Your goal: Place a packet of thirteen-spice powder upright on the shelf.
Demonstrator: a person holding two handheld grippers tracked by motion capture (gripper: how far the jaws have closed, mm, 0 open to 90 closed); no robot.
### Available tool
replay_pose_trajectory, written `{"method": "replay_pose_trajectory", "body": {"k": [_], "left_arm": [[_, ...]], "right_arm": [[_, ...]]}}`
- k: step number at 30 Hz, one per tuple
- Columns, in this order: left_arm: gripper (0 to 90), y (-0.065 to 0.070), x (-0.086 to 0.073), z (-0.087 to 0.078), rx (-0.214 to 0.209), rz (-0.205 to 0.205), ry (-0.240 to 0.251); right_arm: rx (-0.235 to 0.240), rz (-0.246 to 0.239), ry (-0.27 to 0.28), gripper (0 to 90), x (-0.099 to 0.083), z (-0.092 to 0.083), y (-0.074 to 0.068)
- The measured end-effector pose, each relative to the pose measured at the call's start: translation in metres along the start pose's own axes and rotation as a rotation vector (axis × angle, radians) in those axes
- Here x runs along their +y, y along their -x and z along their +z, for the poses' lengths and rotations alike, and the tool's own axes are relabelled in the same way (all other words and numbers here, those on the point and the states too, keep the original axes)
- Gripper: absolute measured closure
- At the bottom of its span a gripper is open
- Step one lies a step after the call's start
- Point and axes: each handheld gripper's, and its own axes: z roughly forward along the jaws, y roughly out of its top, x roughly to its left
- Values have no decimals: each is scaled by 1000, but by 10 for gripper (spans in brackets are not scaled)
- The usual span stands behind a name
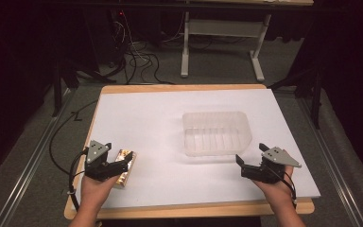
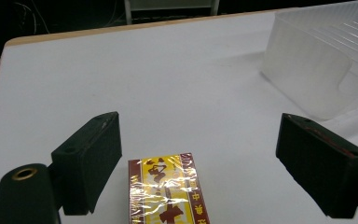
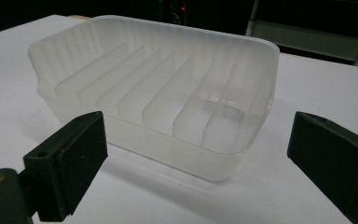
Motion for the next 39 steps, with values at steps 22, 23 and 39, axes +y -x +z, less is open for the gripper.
{"method": "replay_pose_trajectory", "body": {"k": [22,23,39], "left_arm": [[148,4,-3,5,-21,34,-17],[149,4,-3,5,-21,34,-17],[150,4,1,14,37,-24,-92]], "right_arm": [[8,35,-3,57,0,-5,6],[8,35,-3,57,0,-5,6],[65,5,14,194,-5,-3,17]]}}
